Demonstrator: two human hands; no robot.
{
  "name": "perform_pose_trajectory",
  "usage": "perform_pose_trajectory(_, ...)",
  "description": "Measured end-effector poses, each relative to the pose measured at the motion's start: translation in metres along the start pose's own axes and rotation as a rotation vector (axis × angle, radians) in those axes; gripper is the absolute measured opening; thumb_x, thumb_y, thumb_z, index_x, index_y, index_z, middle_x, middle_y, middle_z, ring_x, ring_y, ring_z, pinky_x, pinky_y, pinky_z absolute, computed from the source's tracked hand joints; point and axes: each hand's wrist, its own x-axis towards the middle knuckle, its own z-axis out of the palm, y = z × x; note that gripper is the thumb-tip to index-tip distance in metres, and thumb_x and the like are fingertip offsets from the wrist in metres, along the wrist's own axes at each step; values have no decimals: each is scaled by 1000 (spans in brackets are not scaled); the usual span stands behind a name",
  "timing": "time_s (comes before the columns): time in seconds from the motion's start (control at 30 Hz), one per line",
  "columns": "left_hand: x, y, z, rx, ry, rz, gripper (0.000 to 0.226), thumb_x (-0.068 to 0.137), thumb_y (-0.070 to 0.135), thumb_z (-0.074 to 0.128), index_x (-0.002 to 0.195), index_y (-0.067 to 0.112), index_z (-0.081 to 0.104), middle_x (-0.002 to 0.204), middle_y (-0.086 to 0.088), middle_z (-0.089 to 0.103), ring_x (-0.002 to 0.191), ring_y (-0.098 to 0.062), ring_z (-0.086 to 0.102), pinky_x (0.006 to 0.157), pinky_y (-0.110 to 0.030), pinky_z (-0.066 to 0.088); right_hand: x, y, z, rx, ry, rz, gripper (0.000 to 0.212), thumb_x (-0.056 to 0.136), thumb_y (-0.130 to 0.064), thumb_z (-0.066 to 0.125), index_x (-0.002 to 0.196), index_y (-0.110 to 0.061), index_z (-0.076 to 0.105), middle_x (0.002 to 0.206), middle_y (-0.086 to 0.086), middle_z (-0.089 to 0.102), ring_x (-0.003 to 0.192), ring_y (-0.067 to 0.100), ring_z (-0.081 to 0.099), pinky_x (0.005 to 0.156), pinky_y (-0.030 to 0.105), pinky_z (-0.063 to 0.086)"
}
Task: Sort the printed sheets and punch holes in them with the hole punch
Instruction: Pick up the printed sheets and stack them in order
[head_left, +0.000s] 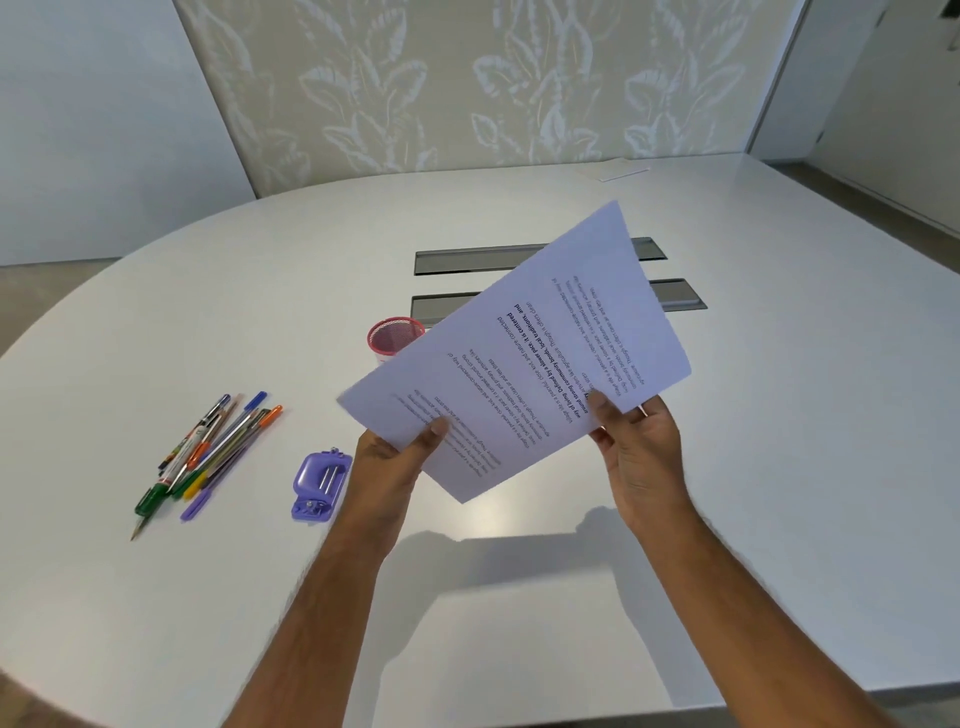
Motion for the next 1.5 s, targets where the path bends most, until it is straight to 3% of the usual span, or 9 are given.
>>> perform_pose_trajectory(0.17,2,0,-14,34,34,2,34,76,36,87,108,31,76,113,-1,78,103,-20,72,95,-41,59,7,-9,-6,-96,7,-92,45,87,-14,85,129,-23,71,134,9,73,120,26,72,92,32,59)
perform_pose_trajectory(0.3,4,-3,-25,72,3,8,22,76,28,85,96,24,75,105,-7,81,94,-22,75,84,-30,58,13,-23,-10,-249,39,-130,41,86,-26,87,124,-22,72,127,5,76,109,21,75,85,30,60)
perform_pose_trajectory(0.4,5,-5,-25,139,-90,9,23,81,22,84,103,23,76,109,-10,81,97,-27,79,81,-26,60,16,-31,-11,-362,25,-149,33,87,-33,86,115,-20,74,116,3,79,92,17,76,75,27,60)
perform_pose_trajectory(0.5,11,-7,-18,320,-147,47,27,92,16,79,116,25,70,121,5,77,105,-15,76,86,-23,59,16,-34,-8,-448,-44,-165,30,92,-34,82,116,-18,73,115,5,79,91,20,76,75,29,61)
perform_pose_trajectory(0.73,31,2,-1,382,-28,59,46,93,29,79,133,29,56,131,19,67,116,1,66,85,-12,56,16,-38,5,-427,-46,-159,28,91,-33,83,114,-21,73,117,4,79,91,21,77,74,30,61)
perform_pose_trajectory(1.0,46,25,25,160,-139,60,30,97,18,74,126,13,69,120,1,79,105,-22,77,83,-25,60,18,-50,24,-441,-65,-191,21,93,-30,79,113,-28,73,118,0,79,90,21,78,72,28,61)
perform_pose_trajectory(1.17,45,27,34,217,-117,129,29,97,26,72,125,19,68,119,7,79,101,-18,78,78,-25,62,21,-55,30,-445,-71,-239,21,92,-31,80,110,-28,72,114,0,80,89,17,77,71,25,60)
perform_pose_trajectory(1.4,39,5,36,330,-136,81,30,100,21,67,130,24,67,123,7,77,109,-19,74,89,-37,63,13,-24,18,-538,-60,-106,23,96,-28,74,117,-36,72,114,-6,79,97,22,76,71,30,63)
perform_pose_trajectory(1.5,41,13,39,365,-122,129,28,100,26,65,121,44,67,116,19,76,103,-9,74,75,-21,61,15,-27,21,-568,-59,-135,21,94,-36,73,114,-42,71,112,-9,79,94,19,76,69,28,62)
